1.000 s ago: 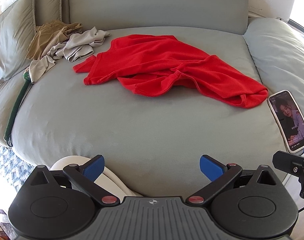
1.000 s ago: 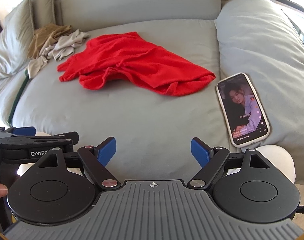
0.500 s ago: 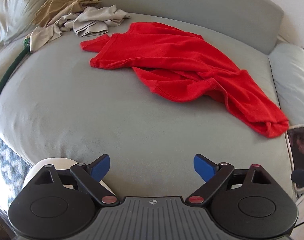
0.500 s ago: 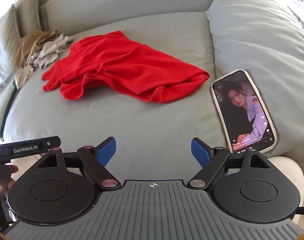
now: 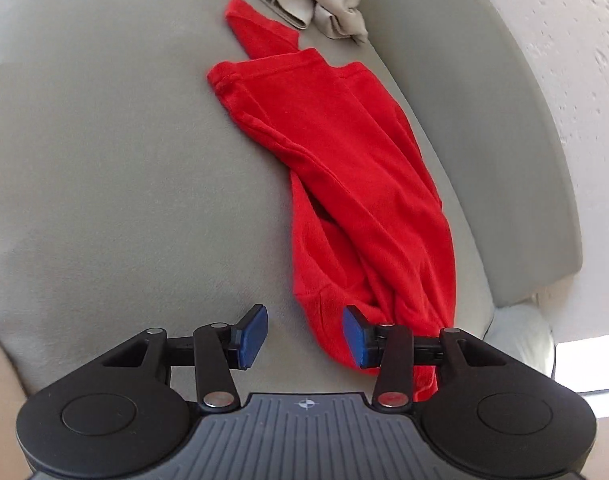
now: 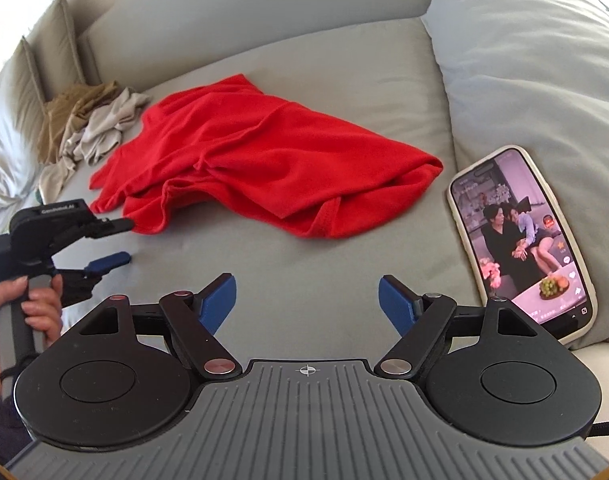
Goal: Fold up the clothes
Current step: 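Grasp the red shirt's hem edge with the left gripper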
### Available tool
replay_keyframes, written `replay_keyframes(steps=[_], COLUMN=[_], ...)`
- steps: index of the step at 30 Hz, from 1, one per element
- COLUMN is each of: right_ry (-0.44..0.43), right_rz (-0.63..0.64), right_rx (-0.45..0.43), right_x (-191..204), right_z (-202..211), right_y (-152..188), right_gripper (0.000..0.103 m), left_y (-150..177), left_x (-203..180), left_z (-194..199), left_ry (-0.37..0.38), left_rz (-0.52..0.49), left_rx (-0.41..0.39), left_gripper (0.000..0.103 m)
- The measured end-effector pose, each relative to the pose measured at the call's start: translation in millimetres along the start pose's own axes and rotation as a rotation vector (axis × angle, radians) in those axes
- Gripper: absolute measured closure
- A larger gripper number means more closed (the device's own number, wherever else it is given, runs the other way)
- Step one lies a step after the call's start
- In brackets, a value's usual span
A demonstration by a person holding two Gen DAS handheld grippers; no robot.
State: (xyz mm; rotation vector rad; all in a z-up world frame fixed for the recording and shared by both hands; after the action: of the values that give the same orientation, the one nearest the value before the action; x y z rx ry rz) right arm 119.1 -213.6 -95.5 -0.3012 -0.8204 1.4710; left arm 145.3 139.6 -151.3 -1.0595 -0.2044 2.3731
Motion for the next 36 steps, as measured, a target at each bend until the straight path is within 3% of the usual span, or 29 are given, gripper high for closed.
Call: replay_keyframes(steps=[2, 4, 10, 14, 15, 16, 18, 20, 25, 28, 31, 36], right_ry=[0.002, 0.005, 0.026, 0.03, 0.031, 0.033, 0.032, 0.032, 0.03, 0.039, 0.048, 0.062], right_rz=[0.002, -0.002, -0.037, -0.055, -0.06, -0.063, -0.067, -0.069, -0.075, 0.019, 0.115, 0.275], right_rx=[-0.003, -0.004, 0.009, 0.01, 0.009, 0.009, 0.008, -0.001, -0.035, -0.056, -0.078, -0.114], right_x=[-1.1, -3.2, -13.0, -16.9, -17.5, -18.2, -19.6, -21.1, -28.2, -21.6, -14.6, -2.9], right_z=[-1.1, -1.8, -6.7, -5.0, -4.2, -3.4, -0.7, 1.9, 5.6, -3.5, -12.9, -28.3], right_y=[-0.1, 0.2, 3.5, 6.8, 7.5, 8.1, 8.7, 7.5, 1.6, 3.6, 5.7, 9.0], right_gripper=[0.023, 0.023, 0.023, 0.023, 0.023, 0.023, 0.023, 0.023, 0.025, 0.03, 0.032, 0.04], left_y=[-1.2, -2.6, -9.3, -11.3, -10.5, -9.5, -7.5, -11.7, -31.4, -50.3, -68.6, -61.3], left_x=[2.9, 2.7, -13.5, -20.8, -19.3, -17.6, -14.1, -14.5, -27.3, -23.0, -8.4, 26.5], left_z=[-9.6, -18.4, -41.4, -52.3, -53.9, -55.5, -58.5, -47.6, 11.8, 53.5, 74.0, 68.2], left_ry=[0.014, 0.032, 0.041, 0.06, 0.068, 0.075, 0.09, 0.117, 0.194, 0.224, 0.177, 0.144], left_rz=[0.069, 0.111, 0.111, 0.09, 0.102, 0.115, 0.14, 0.128, -0.022, -0.083, -0.178, -0.179], left_rx=[-0.011, -0.021, 0.006, 0.068, 0.087, 0.105, 0.141, 0.11, -0.035, -0.103, -0.147, -0.117], left_gripper=[0.059, 0.052, 0.053, 0.073, 0.088, 0.094, 0.095, 0.098, 0.099, 0.099, 0.099, 0.099])
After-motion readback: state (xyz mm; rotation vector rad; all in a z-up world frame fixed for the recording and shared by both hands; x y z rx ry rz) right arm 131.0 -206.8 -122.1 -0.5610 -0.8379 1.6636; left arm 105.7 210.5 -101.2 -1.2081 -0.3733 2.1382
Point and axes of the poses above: each gripper's, at about its wrist camera, not at the fingertips, and z roughly against the way its jaws point, x to its left, y to its underside, the point moved 3 cm from there along -z, roughly the way its jaws point, and after that the axes turned 13 degrees about -x, right-handed, at the moved point
